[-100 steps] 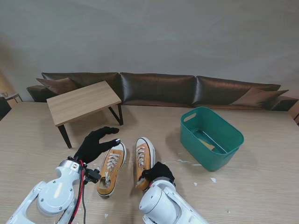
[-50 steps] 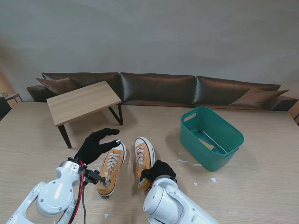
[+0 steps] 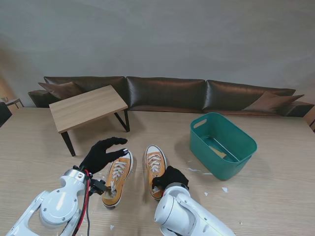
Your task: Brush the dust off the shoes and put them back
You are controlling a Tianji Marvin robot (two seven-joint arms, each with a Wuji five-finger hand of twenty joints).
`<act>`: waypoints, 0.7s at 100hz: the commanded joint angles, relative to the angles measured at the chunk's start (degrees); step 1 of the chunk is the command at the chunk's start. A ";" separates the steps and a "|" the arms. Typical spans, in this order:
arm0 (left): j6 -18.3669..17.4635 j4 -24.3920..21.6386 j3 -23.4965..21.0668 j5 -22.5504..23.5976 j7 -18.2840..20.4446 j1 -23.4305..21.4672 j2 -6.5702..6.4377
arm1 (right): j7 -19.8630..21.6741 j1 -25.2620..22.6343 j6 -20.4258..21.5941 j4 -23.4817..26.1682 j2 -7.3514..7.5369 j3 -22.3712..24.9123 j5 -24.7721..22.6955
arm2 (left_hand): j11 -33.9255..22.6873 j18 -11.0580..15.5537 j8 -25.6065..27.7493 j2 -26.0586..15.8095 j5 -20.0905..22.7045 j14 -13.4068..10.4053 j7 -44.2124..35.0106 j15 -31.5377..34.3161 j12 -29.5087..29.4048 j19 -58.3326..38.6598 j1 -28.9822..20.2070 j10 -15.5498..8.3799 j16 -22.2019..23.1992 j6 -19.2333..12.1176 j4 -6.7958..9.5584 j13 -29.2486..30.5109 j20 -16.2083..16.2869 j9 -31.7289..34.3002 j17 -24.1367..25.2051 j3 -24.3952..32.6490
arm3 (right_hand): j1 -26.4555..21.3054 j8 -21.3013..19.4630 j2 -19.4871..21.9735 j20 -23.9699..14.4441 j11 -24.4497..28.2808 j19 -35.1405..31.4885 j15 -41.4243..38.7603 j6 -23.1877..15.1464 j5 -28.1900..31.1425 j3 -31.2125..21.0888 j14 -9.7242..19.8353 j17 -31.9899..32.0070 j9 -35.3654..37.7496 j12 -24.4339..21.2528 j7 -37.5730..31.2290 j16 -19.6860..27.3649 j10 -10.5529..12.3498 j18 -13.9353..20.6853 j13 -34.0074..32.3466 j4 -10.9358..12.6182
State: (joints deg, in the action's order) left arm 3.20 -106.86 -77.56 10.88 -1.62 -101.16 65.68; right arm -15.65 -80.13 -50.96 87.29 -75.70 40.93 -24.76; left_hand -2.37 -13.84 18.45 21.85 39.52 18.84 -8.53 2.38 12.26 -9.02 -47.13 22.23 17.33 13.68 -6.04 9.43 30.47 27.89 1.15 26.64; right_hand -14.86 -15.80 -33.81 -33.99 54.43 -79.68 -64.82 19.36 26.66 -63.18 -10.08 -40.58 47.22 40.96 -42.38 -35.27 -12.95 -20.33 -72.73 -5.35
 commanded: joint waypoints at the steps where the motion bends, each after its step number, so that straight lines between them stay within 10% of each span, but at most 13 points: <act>1: 0.47 -0.02 -0.05 -0.02 1.33 -0.22 -0.01 | 0.44 -0.21 0.79 0.35 -0.11 0.06 0.47 | -0.19 2.13 0.38 -2.12 0.49 0.92 -0.05 0.73 0.78 0.67 -1.20 0.08 0.47 0.12 2.03 2.74 0.62 0.70 -0.58 -1.05 | 1.81 0.53 0.85 -0.49 0.56 -3.01 -0.94 -0.62 -2.65 1.30 1.08 0.51 -0.81 -0.54 -0.41 0.17 0.63 1.16 -1.00 0.58; 70: 0.62 1.00 0.78 0.21 2.46 0.76 -0.27 | -1.26 -1.73 2.02 3.76 0.12 1.10 -1.00 | -0.18 2.32 0.38 -2.17 0.40 0.72 -0.01 0.72 0.90 0.65 -1.35 -0.10 0.56 -0.01 2.09 2.76 0.64 0.77 -0.66 -1.26 | 2.45 0.71 1.80 -0.29 -0.42 -2.81 -0.04 -3.23 -5.00 2.47 0.81 0.79 -1.25 -1.33 -1.32 0.30 1.10 1.14 -0.65 0.83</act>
State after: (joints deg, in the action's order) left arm 3.79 -106.08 -76.95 11.12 -0.51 -100.50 65.40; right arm -17.87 -81.58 -49.04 89.55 -75.39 42.11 -25.80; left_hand -2.37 -13.84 18.46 21.85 39.52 18.85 -8.53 2.40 12.83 -9.02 -47.13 22.25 17.34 13.68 -6.04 9.43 30.48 27.89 1.12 26.62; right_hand -14.85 -15.52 -33.21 -34.00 54.28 -79.70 -64.78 18.47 24.88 -62.55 -9.50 -40.59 47.22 40.65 -42.57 -35.26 -12.89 -20.31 -72.75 -5.33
